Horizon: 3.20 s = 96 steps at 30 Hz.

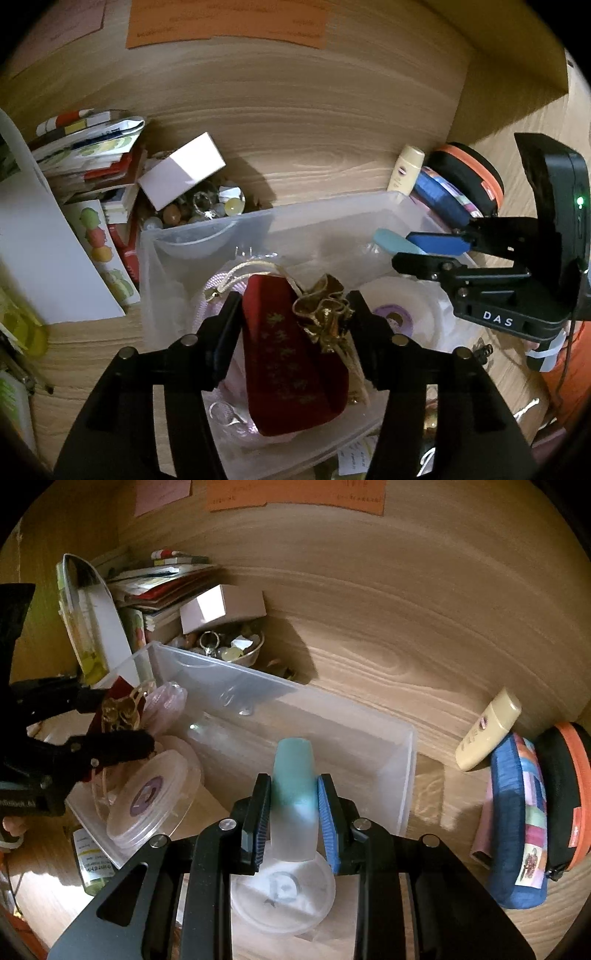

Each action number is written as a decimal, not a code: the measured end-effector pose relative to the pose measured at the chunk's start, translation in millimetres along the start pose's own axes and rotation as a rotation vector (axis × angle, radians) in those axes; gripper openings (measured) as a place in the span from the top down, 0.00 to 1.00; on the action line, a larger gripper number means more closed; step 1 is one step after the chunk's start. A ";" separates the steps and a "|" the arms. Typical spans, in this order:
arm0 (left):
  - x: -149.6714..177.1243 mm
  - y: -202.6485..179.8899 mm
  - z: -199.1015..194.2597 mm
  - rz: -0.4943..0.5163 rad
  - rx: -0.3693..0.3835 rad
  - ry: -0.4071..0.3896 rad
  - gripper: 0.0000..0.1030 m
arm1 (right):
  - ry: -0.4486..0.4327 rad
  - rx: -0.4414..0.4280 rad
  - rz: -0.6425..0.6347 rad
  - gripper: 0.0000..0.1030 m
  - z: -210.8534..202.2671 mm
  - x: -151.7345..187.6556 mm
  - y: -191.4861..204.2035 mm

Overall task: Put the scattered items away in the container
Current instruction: 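Carry the red pouch and mint tube into the clear box and open both tools, then withdraw both tools toward the white drawstring bag and green bottle, then grasp the small tan tin with the left tool while the right tool grasps the green flower-print tile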

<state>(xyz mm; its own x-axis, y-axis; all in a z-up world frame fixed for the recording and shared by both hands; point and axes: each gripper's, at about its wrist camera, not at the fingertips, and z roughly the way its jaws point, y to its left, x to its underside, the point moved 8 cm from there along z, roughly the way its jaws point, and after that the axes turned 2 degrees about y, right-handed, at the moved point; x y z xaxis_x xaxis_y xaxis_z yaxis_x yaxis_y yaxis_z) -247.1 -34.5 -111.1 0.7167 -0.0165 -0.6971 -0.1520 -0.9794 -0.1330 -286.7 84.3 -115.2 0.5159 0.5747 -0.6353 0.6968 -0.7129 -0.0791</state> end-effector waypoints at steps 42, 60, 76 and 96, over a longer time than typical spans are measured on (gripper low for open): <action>46.9 5.7 -115.3 -0.057 -0.169 -0.126 0.03 | -0.149 0.112 0.171 0.22 -142.2 117.8 -4.1; 139.9 31.1 -98.5 -0.041 -0.172 0.098 0.08 | -0.046 0.115 0.096 0.26 -115.5 182.4 21.1; 133.6 15.0 -55.4 0.039 -0.156 0.174 0.39 | 0.032 -0.037 0.077 0.47 -82.5 179.9 50.4; 120.9 25.0 -40.4 0.006 -0.157 0.157 0.76 | 0.011 -0.015 0.159 0.70 -89.8 180.4 20.0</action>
<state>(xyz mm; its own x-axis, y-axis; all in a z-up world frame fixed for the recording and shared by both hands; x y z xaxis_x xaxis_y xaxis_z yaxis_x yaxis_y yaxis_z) -136.7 -69.1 -170.2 0.8149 -0.0417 -0.5780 -0.0574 -0.9983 -0.0089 -135.0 209.8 -162.4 0.6259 0.4594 -0.6302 0.6129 -0.7895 0.0333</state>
